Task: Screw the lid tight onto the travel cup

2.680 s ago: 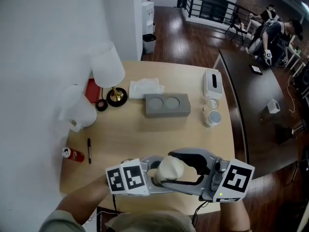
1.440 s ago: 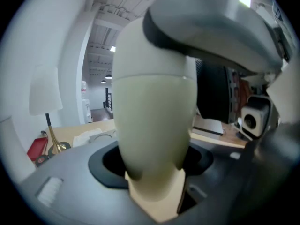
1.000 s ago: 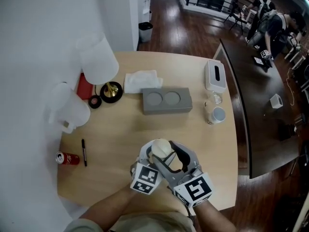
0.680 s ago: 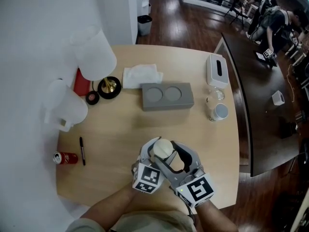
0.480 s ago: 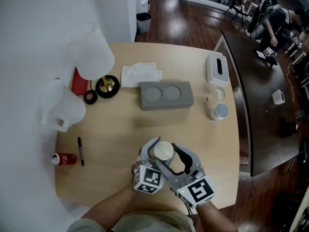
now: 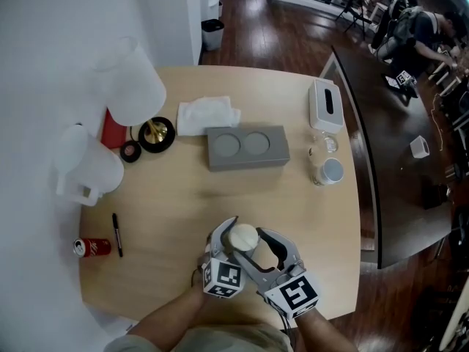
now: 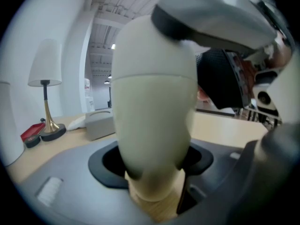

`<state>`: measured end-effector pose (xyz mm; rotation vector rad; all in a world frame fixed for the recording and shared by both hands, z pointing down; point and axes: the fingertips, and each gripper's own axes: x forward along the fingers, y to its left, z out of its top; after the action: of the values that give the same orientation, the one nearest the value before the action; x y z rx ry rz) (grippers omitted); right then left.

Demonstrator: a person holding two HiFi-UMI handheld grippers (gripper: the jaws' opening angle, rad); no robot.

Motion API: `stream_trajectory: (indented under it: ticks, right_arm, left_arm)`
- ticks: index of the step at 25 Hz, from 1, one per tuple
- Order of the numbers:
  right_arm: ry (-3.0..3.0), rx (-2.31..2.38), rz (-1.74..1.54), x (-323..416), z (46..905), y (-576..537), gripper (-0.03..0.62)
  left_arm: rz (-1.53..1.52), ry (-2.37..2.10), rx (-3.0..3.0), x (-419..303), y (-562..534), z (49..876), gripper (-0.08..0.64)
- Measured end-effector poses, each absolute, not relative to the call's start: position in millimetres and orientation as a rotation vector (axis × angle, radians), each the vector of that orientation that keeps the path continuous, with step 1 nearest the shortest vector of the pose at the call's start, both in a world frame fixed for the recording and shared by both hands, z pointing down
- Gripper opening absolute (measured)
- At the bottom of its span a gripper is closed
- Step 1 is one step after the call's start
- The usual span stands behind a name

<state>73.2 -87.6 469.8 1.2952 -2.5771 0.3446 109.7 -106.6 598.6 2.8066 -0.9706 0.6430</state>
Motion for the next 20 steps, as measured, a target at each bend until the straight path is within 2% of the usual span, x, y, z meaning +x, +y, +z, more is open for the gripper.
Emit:
stream_trajectory:
  ticks: [8,13,20]
  right_arm:
    - [-2.569,1.287,0.357,70.5,468.8,-88.9,0.256]
    - [-2.555,1.310,0.352,77.4,457.5,-79.5,0.256]
    - [-2.544,1.491,0.383,96.5,424.9,-54.8,0.256]
  left_arm:
    - [0.588,-0.919,2.806,110.8,-106.8,597.7,0.325]
    - [0.560,-0.867,2.848,105.4,-98.7,586.4,0.399]
    - [0.365,-0.960,2.851,53.1,-96.1,522.8,0.399]
